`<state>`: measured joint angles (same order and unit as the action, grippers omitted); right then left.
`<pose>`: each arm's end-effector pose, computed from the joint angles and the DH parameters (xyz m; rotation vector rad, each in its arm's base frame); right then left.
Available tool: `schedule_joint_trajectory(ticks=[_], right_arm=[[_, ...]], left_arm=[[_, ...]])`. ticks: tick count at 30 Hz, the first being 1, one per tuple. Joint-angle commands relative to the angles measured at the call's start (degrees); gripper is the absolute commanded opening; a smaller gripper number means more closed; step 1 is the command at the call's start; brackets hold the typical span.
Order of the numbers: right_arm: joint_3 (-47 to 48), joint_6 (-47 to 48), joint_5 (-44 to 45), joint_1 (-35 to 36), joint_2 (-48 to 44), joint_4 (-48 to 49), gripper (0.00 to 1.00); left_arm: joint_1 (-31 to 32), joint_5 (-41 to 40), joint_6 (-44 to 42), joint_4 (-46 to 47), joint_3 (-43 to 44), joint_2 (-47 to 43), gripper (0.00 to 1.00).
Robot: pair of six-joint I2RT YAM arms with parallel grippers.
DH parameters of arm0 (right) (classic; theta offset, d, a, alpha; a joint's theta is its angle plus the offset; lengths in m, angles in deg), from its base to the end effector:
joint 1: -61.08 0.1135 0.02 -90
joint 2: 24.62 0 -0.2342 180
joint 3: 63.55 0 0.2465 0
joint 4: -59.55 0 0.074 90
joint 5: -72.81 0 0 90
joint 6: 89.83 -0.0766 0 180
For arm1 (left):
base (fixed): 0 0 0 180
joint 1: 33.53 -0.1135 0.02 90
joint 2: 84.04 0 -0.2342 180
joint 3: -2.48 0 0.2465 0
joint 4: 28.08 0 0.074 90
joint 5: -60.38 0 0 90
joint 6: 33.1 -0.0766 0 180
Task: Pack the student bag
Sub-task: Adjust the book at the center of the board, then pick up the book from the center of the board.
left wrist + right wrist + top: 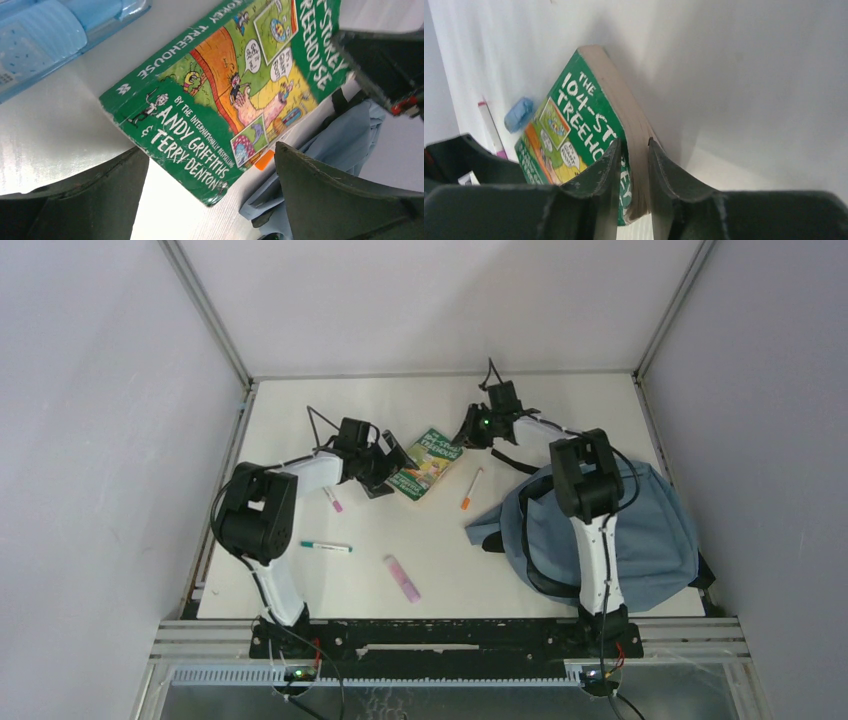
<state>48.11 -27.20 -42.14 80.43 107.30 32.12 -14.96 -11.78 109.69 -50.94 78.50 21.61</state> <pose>0.4651 0.1976 0.0963 -0.0385 2.4963 0.8869 0.3593 -0.1455 0.1006 -0.6457 2.5786 -0.8641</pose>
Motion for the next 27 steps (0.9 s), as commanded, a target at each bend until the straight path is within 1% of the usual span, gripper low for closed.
schedule_joint_trajectory(ticks=[1, 3, 4, 6, 7, 8, 10, 11, 12, 14, 15, 17, 19, 23, 27], right_arm=[[-12.07, -1.94, -4.54, 1.22, -8.27, 4.92, 0.30], [-14.79, -2.45, -6.62, 1.24, -9.50, 6.36, 0.31], [-15.07, -2.43, -7.75, 1.28, -9.70, 6.23, 0.35], [-14.93, -2.18, -9.45, 1.62, -9.55, 5.52, 0.47], [-14.84, -2.07, -10.41, 1.79, -9.40, 5.32, 0.52], [-14.79, -2.13, -11.34, 1.87, -9.22, 5.27, 0.55], [-14.47, -2.47, -13.15, 2.04, -8.77, 5.12, 0.55], [-14.36, -2.70, -14.02, 2.09, -8.52, 5.27, 0.54], [-14.35, -3.14, -14.91, 2.09, -8.38, 5.52, 0.50], [-14.54, -4.05, -17.36, 1.96, -8.59, 6.41, 0.38], [-14.79, -4.47, -18.29, 1.92, -8.91, 7.01, 0.35], [-14.81, -4.75, -19.97, 1.92, -10.09, 7.40, 0.21], [-14.72, -4.92, -20.25, 2.00, -11.63, 7.26, 0.00], [-14.52, -6.51, -18.54, 1.40, -14.94, 5.97, 0.00], [-15.36, -10.52, -18.56, -0.16, -17.65, 7.93, 0.00]], left_arm=[[0.85, 2.21, -0.49, 3.26, 0.77, 2.59, 1.00], [1.09, 2.13, -0.65, 3.24, 0.86, 2.70, 1.00], [1.24, 2.04, -0.67, 3.24, 0.91, 2.79, 1.00], [1.21, 2.14, -0.56, 3.24, 1.08, 2.84, 1.00], [1.21, 2.05, -0.51, 3.26, 1.22, 2.91, 1.00], [1.25, 2.08, -0.46, 3.24, 1.32, 2.89, 1.00], [1.37, 2.09, -0.49, 3.24, 1.71, 2.97, 1.00], [1.45, 2.10, -0.50, 3.13, 1.97, 3.09, 1.00], [1.51, 2.25, -0.50, 3.07, 2.27, 3.36, 1.00], [1.71, 2.50, -0.50, 2.87, 2.89, 3.86, 1.00], [1.82, 2.46, -0.50, 2.81, 3.19, 4.09, 1.00], [2.03, 2.57, -0.64, 2.69, 3.66, 4.48, 1.00], [2.17, 2.55, -0.68, 2.55, 4.10, 4.72, 1.00], [2.17, 2.19, -1.13, 1.76, 4.10, 3.24, 1.00], [2.17, 0.86, -1.87, 0.30, 2.69, -1.54, 1.00]])
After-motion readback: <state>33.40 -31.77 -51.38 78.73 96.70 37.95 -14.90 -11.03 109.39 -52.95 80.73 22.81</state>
